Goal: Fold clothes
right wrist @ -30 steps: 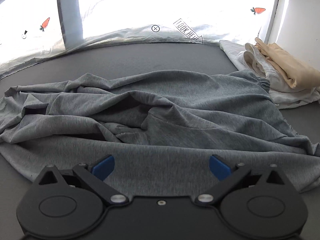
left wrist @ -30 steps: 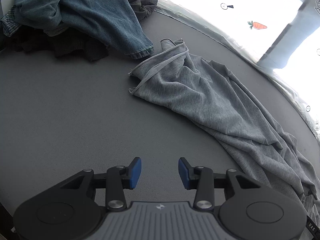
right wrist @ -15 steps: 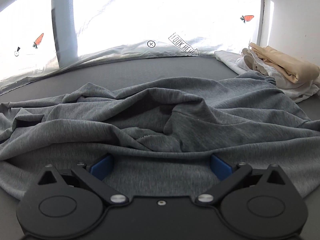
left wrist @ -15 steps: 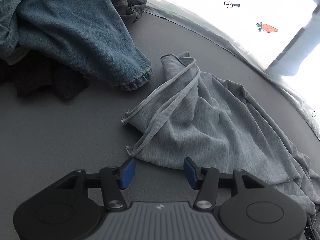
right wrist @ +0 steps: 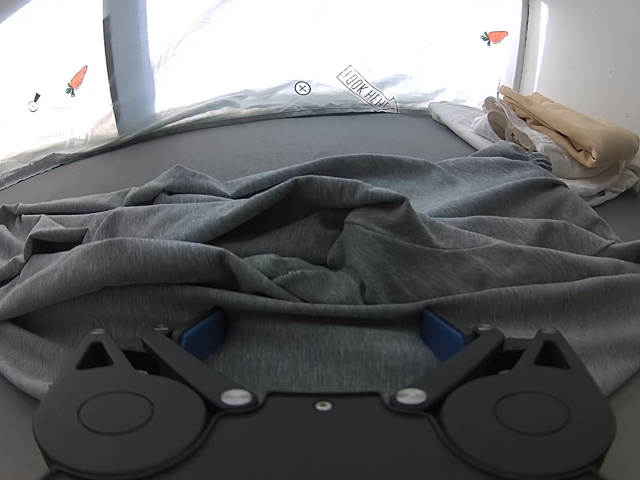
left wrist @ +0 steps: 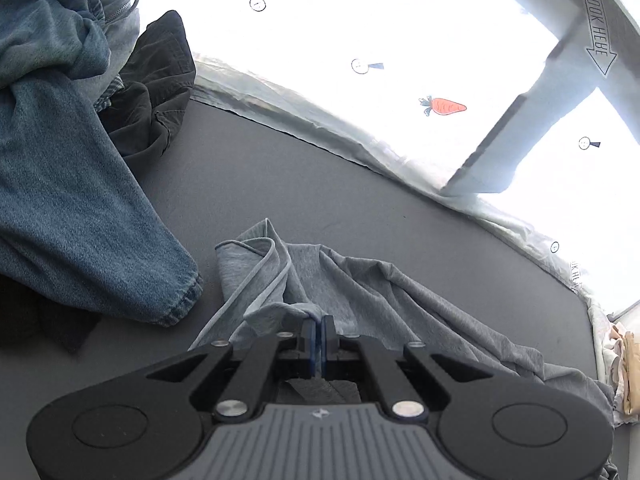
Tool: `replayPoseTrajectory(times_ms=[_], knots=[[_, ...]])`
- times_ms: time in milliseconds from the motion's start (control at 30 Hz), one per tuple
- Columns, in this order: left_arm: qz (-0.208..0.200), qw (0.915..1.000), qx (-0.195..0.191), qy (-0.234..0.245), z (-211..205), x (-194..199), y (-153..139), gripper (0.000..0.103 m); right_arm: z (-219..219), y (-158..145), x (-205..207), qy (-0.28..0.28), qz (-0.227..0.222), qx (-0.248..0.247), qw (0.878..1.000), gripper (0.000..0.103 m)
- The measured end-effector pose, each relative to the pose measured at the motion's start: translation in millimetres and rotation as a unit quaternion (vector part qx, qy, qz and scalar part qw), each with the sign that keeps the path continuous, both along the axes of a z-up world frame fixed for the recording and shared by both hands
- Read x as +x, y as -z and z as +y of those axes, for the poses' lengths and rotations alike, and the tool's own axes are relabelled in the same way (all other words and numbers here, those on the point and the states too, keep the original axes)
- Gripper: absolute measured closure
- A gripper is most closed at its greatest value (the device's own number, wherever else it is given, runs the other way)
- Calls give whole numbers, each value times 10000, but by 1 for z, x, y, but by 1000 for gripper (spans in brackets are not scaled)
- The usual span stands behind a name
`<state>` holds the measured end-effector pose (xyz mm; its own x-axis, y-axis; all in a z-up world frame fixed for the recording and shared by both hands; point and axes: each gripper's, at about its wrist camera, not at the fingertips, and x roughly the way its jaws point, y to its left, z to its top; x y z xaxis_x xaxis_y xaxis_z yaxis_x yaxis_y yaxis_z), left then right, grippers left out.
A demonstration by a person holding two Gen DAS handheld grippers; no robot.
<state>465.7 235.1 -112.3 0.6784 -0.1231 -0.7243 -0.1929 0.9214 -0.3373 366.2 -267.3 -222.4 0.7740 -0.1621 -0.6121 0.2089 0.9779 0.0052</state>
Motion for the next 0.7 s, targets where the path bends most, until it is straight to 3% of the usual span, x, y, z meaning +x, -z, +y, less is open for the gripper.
replayPoseTrajectory(times_ms=[67,167,233,267,300,333,367,400,533,600,700], knots=[[-342,9992,228,-8,-1,30,-17,102,0,0,0,-1,0,3,10000,0],[-877,9961,74,-67,1,69,-46,102,0,1,0,-2,2,5,10000,0],[-1511,9885,-14,-56,-2,84,-69,102,0,1,0,-4,2,6,10000,0],[-1812,9834,-22,-106,-3,89,-78,96,0,1,0,-5,2,6,10000,0],[-1804,9833,133,-216,-6,93,-82,92,0,1,0,-5,2,6,10000,0],[-1795,9828,287,-326,-8,97,-85,69,0,1,0,-5,2,6,10000,0],[-1782,9820,443,-435,-10,101,-88,43,0,1,0,-5,2,6,10000,0],[-1645,9831,628,-507,-13,100,-85,36,0,1,0,-5,2,6,10000,0],[-1076,9905,745,-414,-6,67,-42,35,0,1,0,-4,2,6,10000,0],[-533,9943,788,-480,10,37,-6,35,0,1,0,-5,2,6,10000,0],[184,9925,995,-680,21,-4,35,35,0,1,0,-4,2,6,10000,0]])
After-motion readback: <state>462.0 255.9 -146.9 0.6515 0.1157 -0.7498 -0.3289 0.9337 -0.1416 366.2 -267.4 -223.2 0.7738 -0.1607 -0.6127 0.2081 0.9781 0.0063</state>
